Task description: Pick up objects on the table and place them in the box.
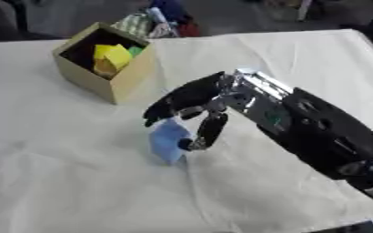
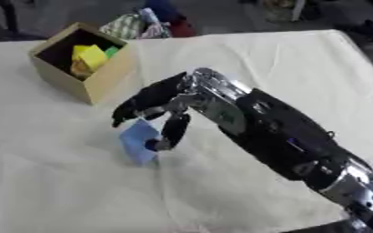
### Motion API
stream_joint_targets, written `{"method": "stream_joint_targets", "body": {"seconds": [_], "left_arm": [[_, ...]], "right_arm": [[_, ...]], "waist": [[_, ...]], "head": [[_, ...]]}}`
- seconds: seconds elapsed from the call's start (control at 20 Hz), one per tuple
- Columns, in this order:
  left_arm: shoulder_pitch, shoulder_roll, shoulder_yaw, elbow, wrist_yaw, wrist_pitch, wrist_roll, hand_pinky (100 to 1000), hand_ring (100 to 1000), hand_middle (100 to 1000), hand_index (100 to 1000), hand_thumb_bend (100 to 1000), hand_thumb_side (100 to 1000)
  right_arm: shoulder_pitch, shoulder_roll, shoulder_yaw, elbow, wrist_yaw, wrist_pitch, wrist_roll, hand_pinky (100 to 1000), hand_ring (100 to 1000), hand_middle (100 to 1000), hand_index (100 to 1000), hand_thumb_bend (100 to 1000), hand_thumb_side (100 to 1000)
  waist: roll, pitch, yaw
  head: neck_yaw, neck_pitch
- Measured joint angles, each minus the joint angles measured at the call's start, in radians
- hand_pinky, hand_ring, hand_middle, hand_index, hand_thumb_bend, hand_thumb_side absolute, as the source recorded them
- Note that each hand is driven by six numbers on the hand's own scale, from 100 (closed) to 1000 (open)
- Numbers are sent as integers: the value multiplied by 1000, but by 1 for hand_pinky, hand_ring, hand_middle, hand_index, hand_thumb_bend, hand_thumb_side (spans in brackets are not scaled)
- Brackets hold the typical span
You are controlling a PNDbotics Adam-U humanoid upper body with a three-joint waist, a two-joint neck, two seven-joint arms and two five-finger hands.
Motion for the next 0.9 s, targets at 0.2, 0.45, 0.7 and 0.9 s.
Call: {"method": "stream_joint_targets", "body": {"seconds": [0.2, 0.45, 0.7, 0.9], "left_arm": [[0, 0, 0, 0, 0, 0, 0, 646, 626, 612, 755, 100, 750], [0, 0, 0, 0, 0, 0, -1, 646, 625, 612, 755, 100, 751], [0, 0, 0, 0, 0, -1, -1, 647, 625, 611, 755, 100, 752], [0, 0, 0, 0, 0, -1, -1, 647, 625, 611, 755, 100, 752]], "right_arm": [[6, 11, -7, 30, 90, -22, -22, 969, 1000, 1000, 1000, 278, 249], [5, 35, -25, 74, 150, -38, -38, 957, 1000, 992, 1000, 284, 254], [4, 48, -35, 97, 159, -45, -45, 893, 908, 717, 1000, 242, 276], [-3, 50, -49, 94, 133, -44, -44, 832, 795, 525, 903, 103, 263]], "waist": [[0, 0, 3], [0, 0, 9], [0, 0, 14], [0, 0, 14]], "head": [[-1, 0], [-5, -1], [-8, -1], [-8, -1]]}}
